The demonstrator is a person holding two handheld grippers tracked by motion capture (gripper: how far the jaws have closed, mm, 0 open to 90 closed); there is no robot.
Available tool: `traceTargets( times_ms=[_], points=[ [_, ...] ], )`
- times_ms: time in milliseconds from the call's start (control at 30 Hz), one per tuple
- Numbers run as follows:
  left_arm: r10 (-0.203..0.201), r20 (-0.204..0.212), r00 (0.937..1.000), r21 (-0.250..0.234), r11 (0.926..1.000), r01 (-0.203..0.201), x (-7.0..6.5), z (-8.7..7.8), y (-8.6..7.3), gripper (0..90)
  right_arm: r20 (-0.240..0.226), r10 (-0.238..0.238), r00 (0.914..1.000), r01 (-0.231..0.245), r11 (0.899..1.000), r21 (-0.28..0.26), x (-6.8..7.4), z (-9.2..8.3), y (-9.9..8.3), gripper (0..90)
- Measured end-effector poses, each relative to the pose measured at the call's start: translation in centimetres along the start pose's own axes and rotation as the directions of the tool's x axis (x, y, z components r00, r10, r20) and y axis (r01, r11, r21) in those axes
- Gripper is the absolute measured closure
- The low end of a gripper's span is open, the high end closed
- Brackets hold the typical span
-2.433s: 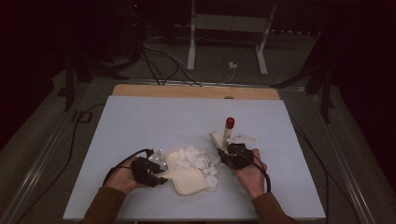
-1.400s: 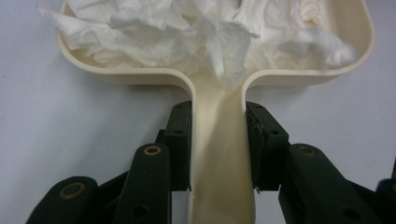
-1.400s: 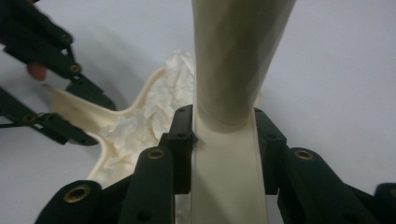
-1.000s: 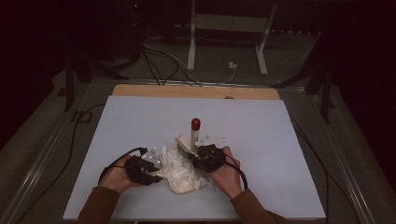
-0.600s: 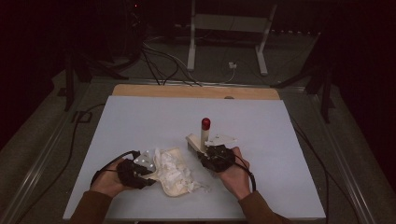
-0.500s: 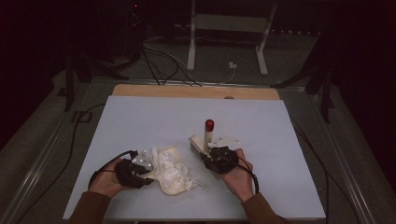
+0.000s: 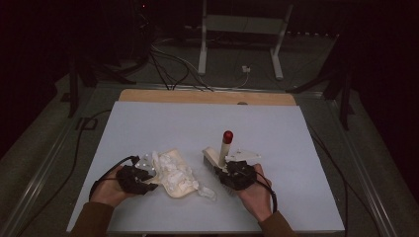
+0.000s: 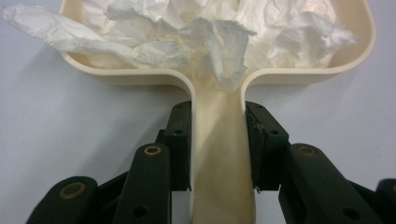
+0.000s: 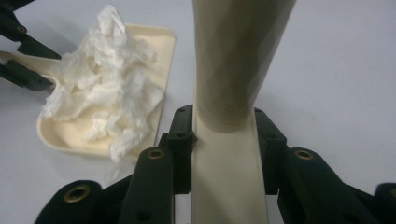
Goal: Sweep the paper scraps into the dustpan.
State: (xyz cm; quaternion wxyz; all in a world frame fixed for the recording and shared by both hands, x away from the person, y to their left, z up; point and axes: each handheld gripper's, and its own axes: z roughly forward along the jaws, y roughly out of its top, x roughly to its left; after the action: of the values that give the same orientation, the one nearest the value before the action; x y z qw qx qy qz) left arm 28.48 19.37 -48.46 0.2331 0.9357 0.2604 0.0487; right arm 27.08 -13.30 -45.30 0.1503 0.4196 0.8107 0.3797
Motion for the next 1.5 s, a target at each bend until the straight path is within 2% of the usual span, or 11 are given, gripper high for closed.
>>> traceTargets(
  times_ms=[167,267,533,700,833,1033,1133,1233,1400,1500],
  points=[
    [0.044,0.022,0.9988,0.013,0.9989,-0.045,-0.8,-0.3,-0.4,66.8,-0.008,-0.002,1.0,0.002,1.0,0.004,0.5,0.2,-0.1,67.0],
    [0.056,0.03,0.9979,0.019,0.9982,-0.057,-1.0,-0.8,-0.9,66.8,-0.01,-0.004,0.9999,0.004,1.0,0.008,0.6,0.3,-0.2,67.0],
    [0.072,0.031,0.9969,0.026,0.997,-0.073,-1.4,-1.6,-2.3,66.8,-0.008,-0.001,1.0,0.001,1.0,-0.005,0.6,-0.5,-0.3,67.0],
    [0.075,0.035,0.9966,0.027,0.9968,-0.076,-2.0,-1.9,-2.9,66.8,0.002,0.011,0.9999,-0.011,1.0,0.001,0.9,-0.1,-0.7,67.0],
    [0.09,0.042,0.995,0.03,0.9953,-0.092,-2.5,-2.1,-3.1,66.8,0.009,0.024,0.9997,-0.024,1.0,0.014,1.6,0.7,-1.1,67.1],
    [0.121,0.05,0.9914,0.047,0.9912,-0.123,-3.1,-2.3,-3.1,66.8,-0.005,0.026,0.9997,-0.026,1.0,0.008,3.1,1.7,-0.9,67.1],
    [0.118,0.059,0.9912,0.043,0.9917,-0.121,-3.4,-2.0,-3.1,66.8,-0.012,0.025,0.9996,-0.025,1.0,0.003,3.9,2.2,-0.6,67.0],
    [0.121,0.063,0.9907,0.035,0.9918,-0.123,-3.5,-1.6,-2.9,66.8,-0.046,0.036,0.9983,-0.036,0.999,0.002,4.6,2.6,-0.4,67.1],
    [0.133,0.061,0.9892,0.035,0.9901,-0.136,-3.8,-1.1,-2.1,66.8,-0.069,0.054,0.9961,-0.055,0.998,-0.004,5.6,3.5,0.2,67.1],
    [0.127,0.051,0.9905,0.025,0.9914,-0.129,-3.9,-0.6,-1.4,66.8,-0.079,0.06,0.995,-0.061,0.998,-0.014,6.0,3.7,0.6,67.1]
  ],
)
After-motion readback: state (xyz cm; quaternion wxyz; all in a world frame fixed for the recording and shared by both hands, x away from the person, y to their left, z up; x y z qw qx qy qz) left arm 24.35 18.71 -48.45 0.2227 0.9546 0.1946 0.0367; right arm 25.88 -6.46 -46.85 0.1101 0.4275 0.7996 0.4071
